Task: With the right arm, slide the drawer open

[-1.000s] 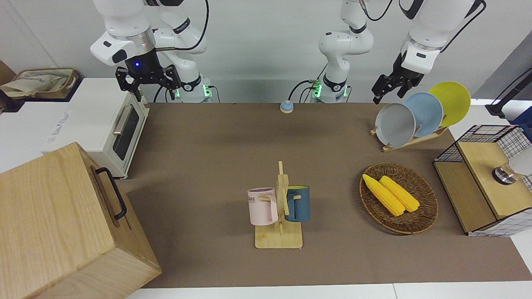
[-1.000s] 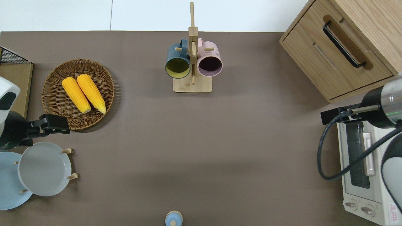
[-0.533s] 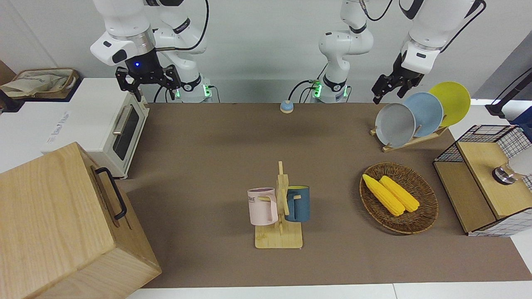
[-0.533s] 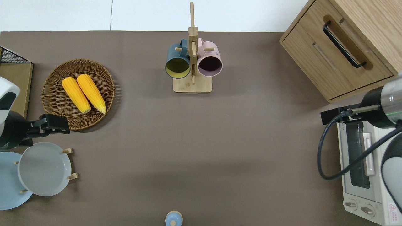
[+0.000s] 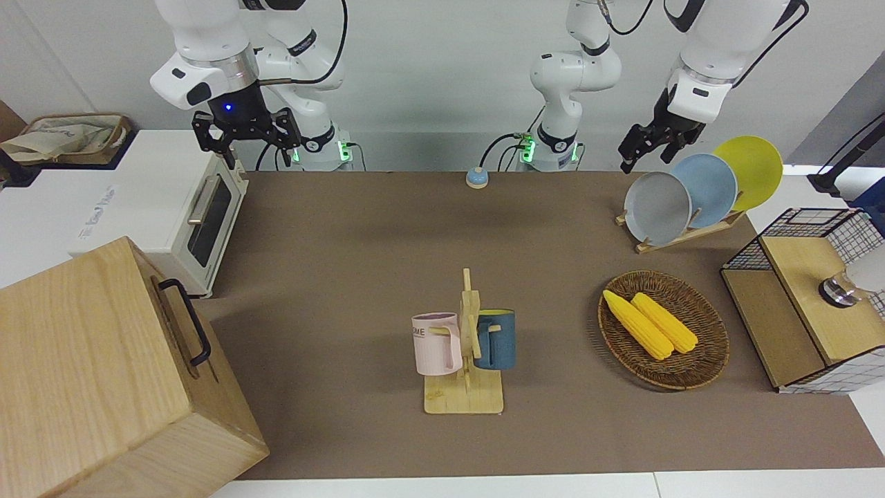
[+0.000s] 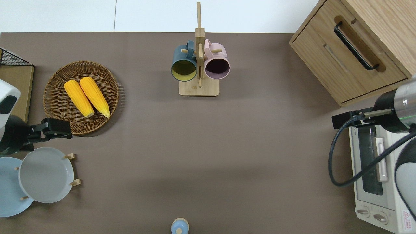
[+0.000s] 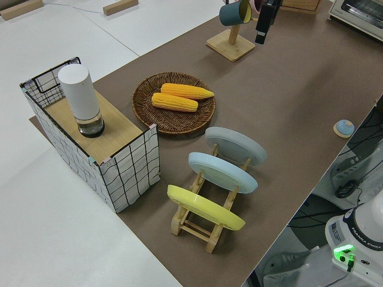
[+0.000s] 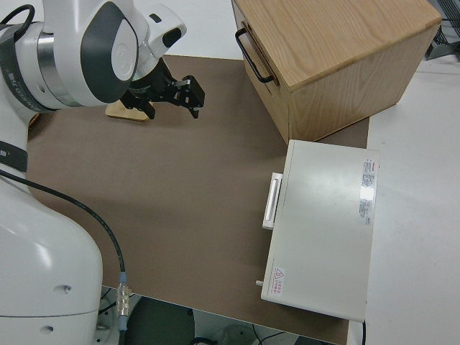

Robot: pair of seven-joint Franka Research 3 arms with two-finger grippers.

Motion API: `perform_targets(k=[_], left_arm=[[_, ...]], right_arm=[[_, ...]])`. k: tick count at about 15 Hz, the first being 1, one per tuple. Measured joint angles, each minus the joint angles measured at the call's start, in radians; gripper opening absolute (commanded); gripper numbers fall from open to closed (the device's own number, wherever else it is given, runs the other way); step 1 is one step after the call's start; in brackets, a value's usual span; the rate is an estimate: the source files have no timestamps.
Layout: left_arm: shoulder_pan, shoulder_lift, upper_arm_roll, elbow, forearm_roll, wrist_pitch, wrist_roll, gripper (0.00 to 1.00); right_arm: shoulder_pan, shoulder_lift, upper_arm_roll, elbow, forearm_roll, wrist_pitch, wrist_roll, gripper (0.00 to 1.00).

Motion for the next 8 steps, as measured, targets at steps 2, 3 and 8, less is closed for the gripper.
perform_targets(k=[2,3,8], left_arm=[[0.000,0.000,0.000,0.000,0.000,0.000,0.000,0.99],[0.000,0.000,0.000,0.000,0.000,0.000,0.000,0.99],[0.000,0.000,0.000,0.000,0.000,0.000,0.000,0.99]], right_arm=[[0.000,0.000,-0.001,0.000,0.000,0.000,0.000,0.985],[0.000,0.000,-0.001,0.000,0.000,0.000,0.000,0.985],[0.000,0.000,-0.006,0.000,0.000,0.000,0.015,0.985]])
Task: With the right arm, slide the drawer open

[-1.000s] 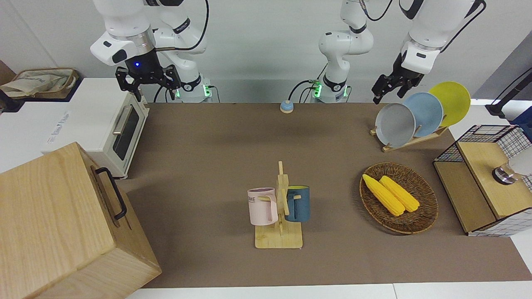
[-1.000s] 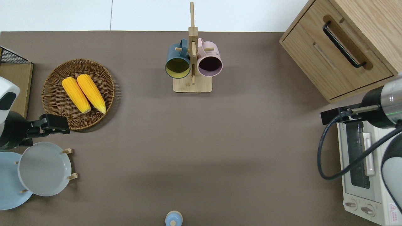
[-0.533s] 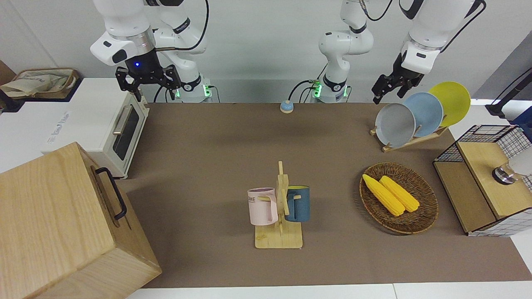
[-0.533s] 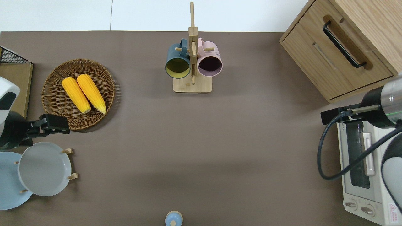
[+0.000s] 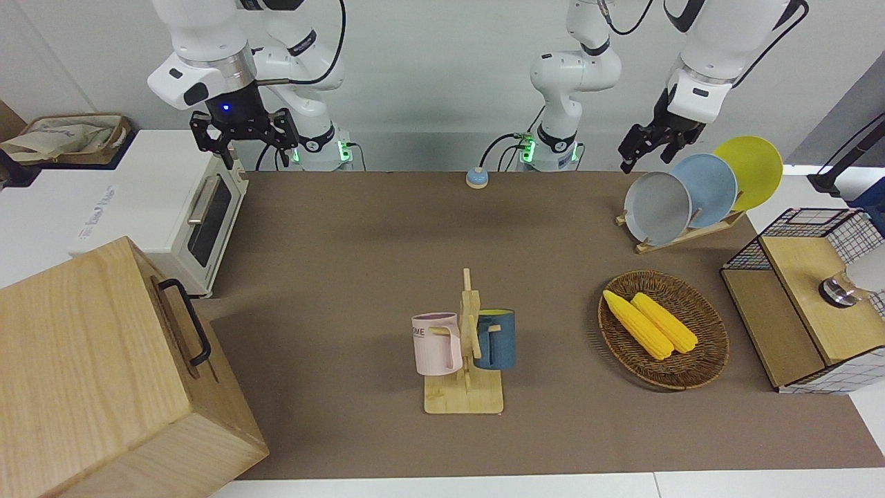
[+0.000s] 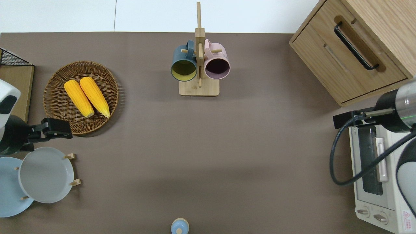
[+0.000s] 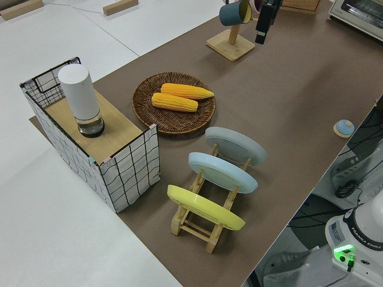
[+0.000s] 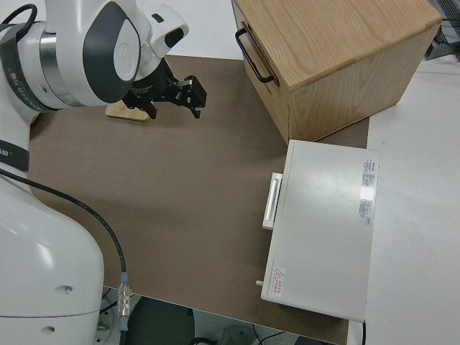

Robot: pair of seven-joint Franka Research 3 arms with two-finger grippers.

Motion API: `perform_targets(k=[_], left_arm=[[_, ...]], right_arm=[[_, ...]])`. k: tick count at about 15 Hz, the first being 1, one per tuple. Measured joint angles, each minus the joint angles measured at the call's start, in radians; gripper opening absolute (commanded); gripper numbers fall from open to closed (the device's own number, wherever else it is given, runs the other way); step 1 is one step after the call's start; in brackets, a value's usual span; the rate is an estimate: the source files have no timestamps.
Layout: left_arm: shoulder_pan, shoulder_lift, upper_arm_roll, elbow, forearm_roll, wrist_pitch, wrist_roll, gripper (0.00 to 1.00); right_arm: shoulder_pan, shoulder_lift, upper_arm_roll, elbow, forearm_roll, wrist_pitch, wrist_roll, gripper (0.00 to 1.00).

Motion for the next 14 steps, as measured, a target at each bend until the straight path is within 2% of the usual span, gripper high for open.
perform_targets(k=[2,5,8,11,14], left_arm=[[0.000,0.000,0.000,0.000,0.000,0.000,0.000,0.99],[0.000,0.000,0.000,0.000,0.000,0.000,0.000,0.99],[0.000,0.000,0.000,0.000,0.000,0.000,0.000,0.99],[0.000,0.000,0.000,0.000,0.000,0.000,0.000,0.99],[0.000,0.000,0.000,0.000,0.000,0.000,0.000,0.99]], right_arm=[[0.017,0.000,0.000,0.000,-0.011,0.001,0.044,0.985],[0.087,-0.001,0.011,0.001,-0.082,0.004,0.147,0.983],[0.143,-0.003,0.033,0.002,-0.203,0.025,0.205,0.983],[0.166,0.000,0.083,-0.013,-0.351,0.045,0.221,0.983],[0.174,0.030,0.151,-0.065,-0.545,0.077,0.263,0.979]])
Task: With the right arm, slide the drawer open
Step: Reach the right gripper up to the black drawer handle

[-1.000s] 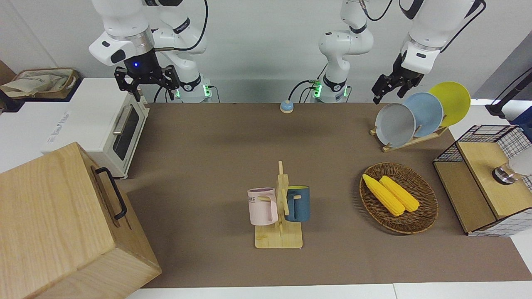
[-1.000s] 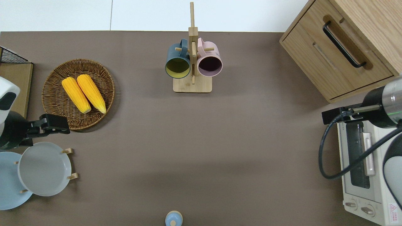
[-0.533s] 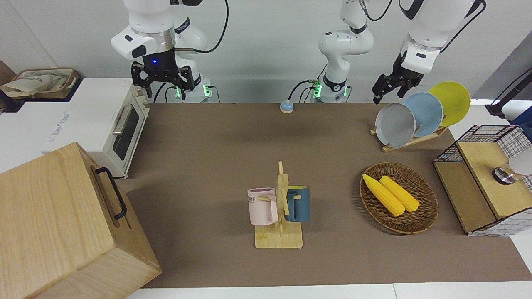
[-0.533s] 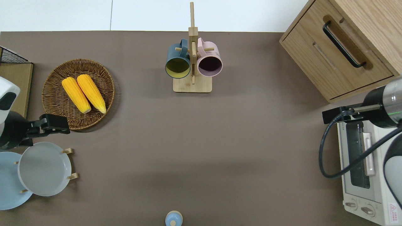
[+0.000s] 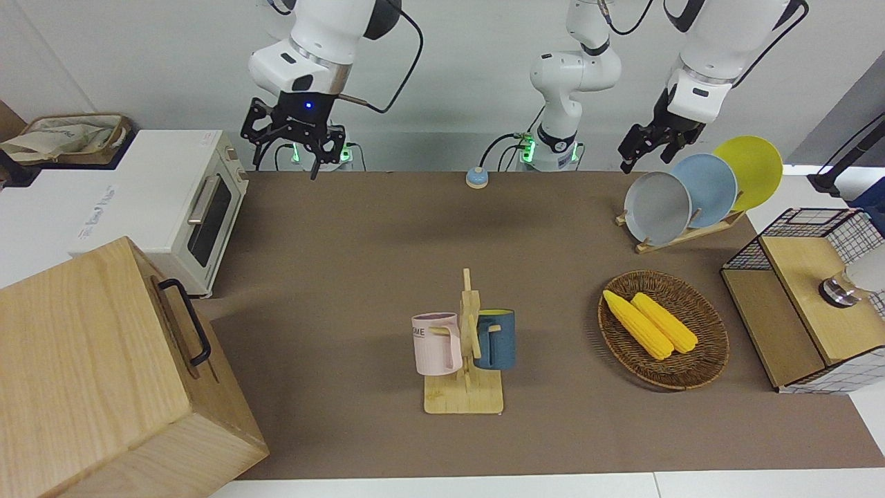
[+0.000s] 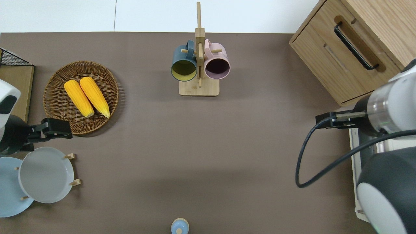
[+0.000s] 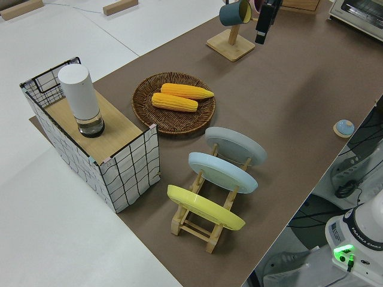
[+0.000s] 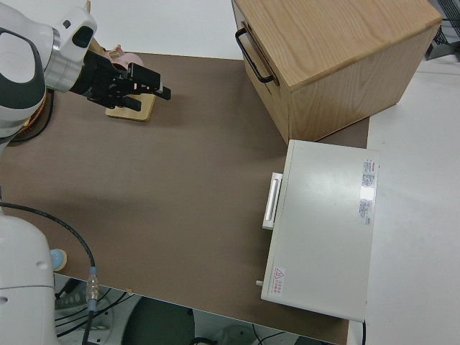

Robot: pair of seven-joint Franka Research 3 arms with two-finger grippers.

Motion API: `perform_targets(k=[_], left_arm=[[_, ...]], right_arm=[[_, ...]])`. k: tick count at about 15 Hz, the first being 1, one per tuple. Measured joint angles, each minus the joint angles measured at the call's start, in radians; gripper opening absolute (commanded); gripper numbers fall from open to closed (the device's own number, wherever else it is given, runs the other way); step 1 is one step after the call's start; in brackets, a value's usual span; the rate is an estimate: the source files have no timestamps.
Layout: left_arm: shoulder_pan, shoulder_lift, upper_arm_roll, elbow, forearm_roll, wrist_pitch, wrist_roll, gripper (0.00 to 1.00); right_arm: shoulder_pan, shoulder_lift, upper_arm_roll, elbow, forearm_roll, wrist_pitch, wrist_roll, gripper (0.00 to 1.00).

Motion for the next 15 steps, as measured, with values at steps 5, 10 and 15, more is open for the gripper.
perform_targets(k=[5,10,15], left_arm=[[0.000,0.000,0.000,0.000,0.000,0.000,0.000,0.99],[0.000,0.000,0.000,0.000,0.000,0.000,0.000,0.99],[0.000,0.000,0.000,0.000,0.000,0.000,0.000,0.99]], right_arm=[[0.095,0.107,0.044,-0.051,-0.347,0.020,0.095,0.975],[0.138,0.212,0.047,-0.064,-0.689,0.021,0.097,0.962],[0.138,0.354,0.034,-0.067,-0.944,0.022,0.181,0.941]])
